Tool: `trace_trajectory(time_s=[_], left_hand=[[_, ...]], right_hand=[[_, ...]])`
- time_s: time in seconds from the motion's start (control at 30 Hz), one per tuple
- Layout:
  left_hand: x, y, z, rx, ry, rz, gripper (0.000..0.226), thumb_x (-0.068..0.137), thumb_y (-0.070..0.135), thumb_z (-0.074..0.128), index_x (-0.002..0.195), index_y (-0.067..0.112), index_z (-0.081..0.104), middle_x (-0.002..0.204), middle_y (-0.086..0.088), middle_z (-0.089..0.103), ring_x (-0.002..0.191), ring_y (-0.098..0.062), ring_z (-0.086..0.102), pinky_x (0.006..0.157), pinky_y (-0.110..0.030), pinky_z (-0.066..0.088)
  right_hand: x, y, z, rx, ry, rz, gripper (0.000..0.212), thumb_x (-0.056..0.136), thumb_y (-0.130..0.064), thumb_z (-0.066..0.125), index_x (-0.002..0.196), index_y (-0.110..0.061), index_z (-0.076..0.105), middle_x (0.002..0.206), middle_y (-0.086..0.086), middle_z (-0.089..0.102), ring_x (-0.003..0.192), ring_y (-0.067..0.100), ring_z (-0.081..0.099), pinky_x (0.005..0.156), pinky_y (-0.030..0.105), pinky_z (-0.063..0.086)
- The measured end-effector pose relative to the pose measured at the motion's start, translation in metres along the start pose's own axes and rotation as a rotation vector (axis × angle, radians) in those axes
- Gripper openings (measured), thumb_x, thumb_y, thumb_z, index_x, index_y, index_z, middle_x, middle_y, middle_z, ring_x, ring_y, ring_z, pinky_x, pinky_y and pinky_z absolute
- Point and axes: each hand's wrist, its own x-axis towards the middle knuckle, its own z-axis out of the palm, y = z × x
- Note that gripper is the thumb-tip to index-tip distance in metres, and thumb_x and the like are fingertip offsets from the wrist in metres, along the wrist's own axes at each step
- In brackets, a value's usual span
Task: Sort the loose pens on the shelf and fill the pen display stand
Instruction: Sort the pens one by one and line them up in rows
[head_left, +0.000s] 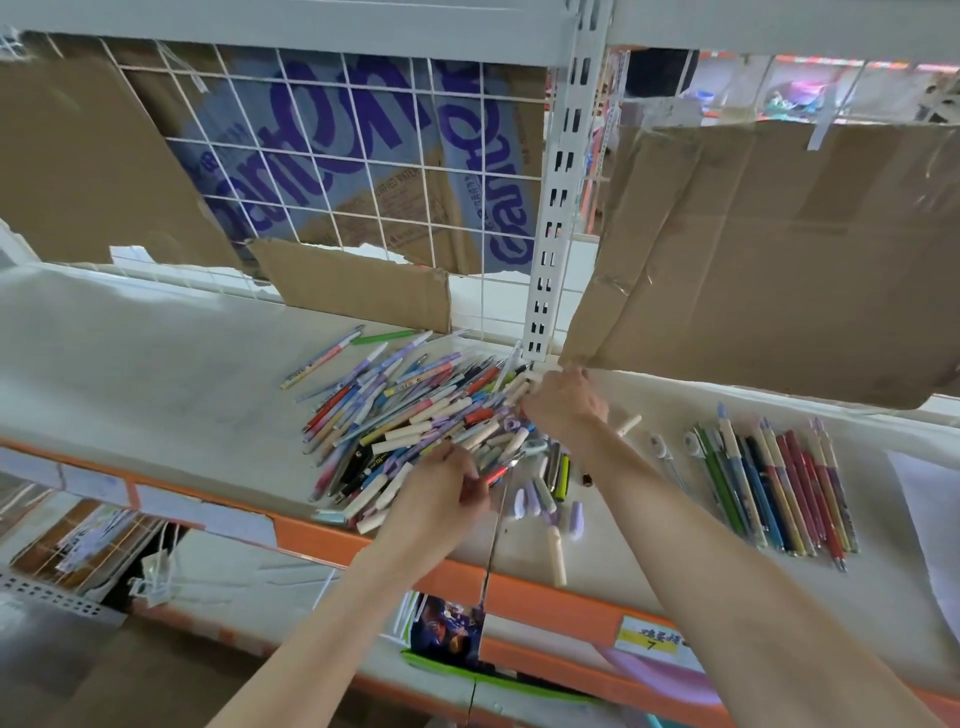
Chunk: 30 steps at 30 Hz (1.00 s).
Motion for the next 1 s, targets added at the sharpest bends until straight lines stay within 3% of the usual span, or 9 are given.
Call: trace_trajectory(time_s=[0.1,0.27,0.37,0.47,0.53,0.6,0.67,0.87,1.0], left_hand=[[-0.007,-0.006,-0.008,-0.081,0.022,-0.035,0.014,0.089,0.011,0.056,0.078,0.013,0.047,0.067,0.003,0.053,0.058,-0.009,0.051,0.051,-0.016,0.037],[-0.009,-0.007,-0.015,-0.337,0.020,-0.155,0.023,0.095,0.003,0.044,0.085,0.023,0.042,0.075,0.004,0.061,0.061,-0.013,0.057,0.055,-0.025,0.044],[-0.005,-0.009,-0.017,-0.361,0.030,-0.200,0.022,0.097,0.005,0.041,0.099,0.026,0.049,0.077,0.010,0.059,0.061,-0.004,0.054,0.051,-0.016,0.041],[-0.005,-0.012,-0.017,-0.424,0.050,-0.233,0.017,0.097,0.013,0.047,0.101,0.020,0.062,0.076,0.009,0.060,0.054,0.000,0.051,0.048,-0.015,0.039],[-0.004,-0.011,-0.018,-0.419,0.067,-0.225,0.015,0.096,0.018,0.051,0.101,0.017,0.065,0.079,0.014,0.061,0.063,-0.002,0.055,0.057,-0.016,0.042],[-0.003,-0.011,-0.018,-0.398,0.072,-0.210,0.015,0.095,0.020,0.052,0.100,0.017,0.066,0.082,0.018,0.060,0.072,0.003,0.057,0.065,-0.010,0.042],[-0.001,-0.010,-0.019,-0.382,0.063,-0.206,0.013,0.095,0.021,0.053,0.098,0.019,0.065,0.081,0.018,0.059,0.071,0.006,0.056,0.063,-0.008,0.042],[0.000,-0.006,-0.021,-0.374,0.025,-0.162,0.012,0.095,0.023,0.052,0.090,0.032,0.058,0.085,0.010,0.062,0.079,-0.007,0.058,0.068,-0.011,0.041],[0.001,-0.002,-0.021,-0.384,0.003,-0.126,0.013,0.093,0.019,0.055,0.088,0.030,0.060,0.082,0.014,0.061,0.077,0.005,0.055,0.066,-0.005,0.039]], right_hand=[[0.006,-0.003,-0.002,-0.088,-0.035,-0.010,0.028,0.088,-0.037,0.053,0.076,-0.012,0.052,0.132,0.011,0.042,0.120,0.029,0.043,0.090,0.039,0.047],[0.008,-0.003,0.002,-0.068,-0.074,-0.046,0.030,0.087,-0.035,0.057,0.068,-0.012,0.049,0.122,0.013,0.048,0.118,0.029,0.043,0.095,0.040,0.044],[-0.001,0.003,0.002,0.295,-0.023,-0.069,0.022,0.088,-0.025,0.053,0.071,-0.011,0.050,0.085,0.008,0.055,0.075,0.018,0.052,0.066,0.029,0.048],[-0.025,0.012,-0.007,0.864,-0.056,-0.087,0.008,0.089,-0.017,0.060,0.083,-0.013,0.057,0.081,0.004,0.065,0.066,0.009,0.056,0.056,0.015,0.041],[-0.039,0.020,-0.012,1.001,-0.142,-0.152,0.006,0.087,-0.011,0.063,0.084,-0.016,0.061,0.081,0.003,0.065,0.066,0.005,0.055,0.055,0.010,0.041],[-0.049,0.025,-0.017,0.987,-0.187,-0.219,0.009,0.087,-0.008,0.063,0.088,-0.016,0.066,0.081,0.002,0.062,0.065,0.004,0.051,0.058,0.012,0.040],[-0.055,0.028,-0.020,0.986,-0.197,-0.274,0.012,0.088,-0.006,0.061,0.090,-0.016,0.068,0.079,0.001,0.061,0.062,0.000,0.050,0.059,0.012,0.039],[-0.064,0.031,-0.024,0.927,-0.192,-0.367,0.015,0.088,-0.007,0.061,0.090,-0.020,0.068,0.086,0.008,0.064,0.066,0.000,0.050,0.064,0.010,0.039],[-0.069,0.028,-0.024,0.914,-0.229,-0.388,0.015,0.088,-0.006,0.061,0.090,-0.019,0.067,0.081,-0.009,0.065,0.073,0.000,0.055,0.070,0.015,0.043]])
